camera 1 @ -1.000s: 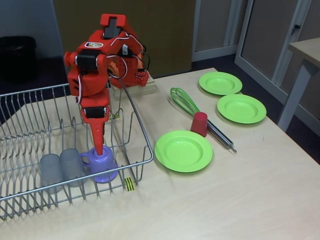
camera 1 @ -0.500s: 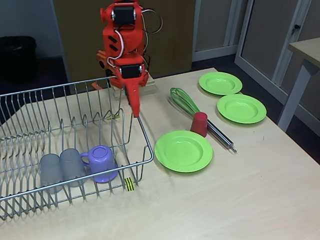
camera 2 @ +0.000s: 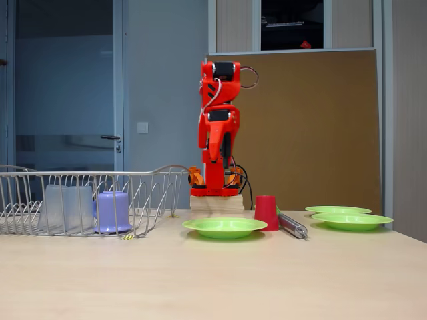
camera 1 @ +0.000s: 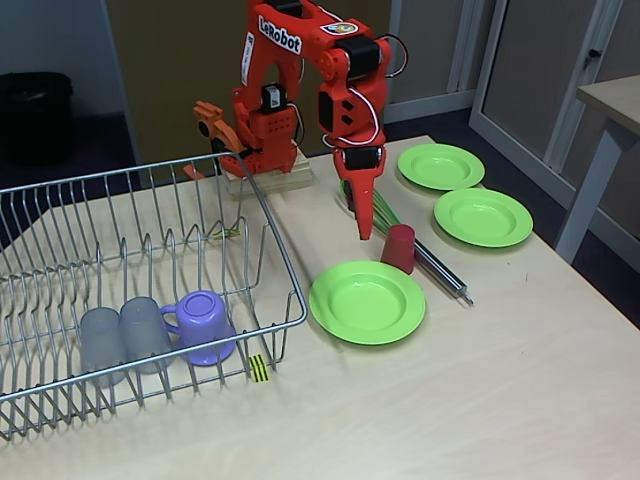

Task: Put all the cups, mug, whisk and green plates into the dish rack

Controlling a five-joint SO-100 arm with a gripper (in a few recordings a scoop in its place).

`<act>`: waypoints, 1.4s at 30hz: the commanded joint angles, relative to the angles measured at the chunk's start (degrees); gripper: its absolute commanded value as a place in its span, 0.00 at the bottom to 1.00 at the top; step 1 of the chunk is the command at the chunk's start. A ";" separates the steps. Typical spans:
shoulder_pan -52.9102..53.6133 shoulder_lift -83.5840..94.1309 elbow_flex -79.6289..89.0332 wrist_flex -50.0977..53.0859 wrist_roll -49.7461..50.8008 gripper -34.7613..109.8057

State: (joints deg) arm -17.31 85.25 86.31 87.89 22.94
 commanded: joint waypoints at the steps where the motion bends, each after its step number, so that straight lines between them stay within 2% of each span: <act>1: -5.71 1.85 2.02 -2.37 7.38 0.53; 9: -15.56 0.62 6.68 -10.02 20.74 0.53; 19: -20.21 -3.69 11.43 -21.27 27.42 0.53; 32: -20.39 -3.16 18.63 -28.65 29.00 0.52; 42: -18.37 -3.78 20.13 -31.82 26.10 0.50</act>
State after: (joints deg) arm -36.04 80.42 105.91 56.51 49.83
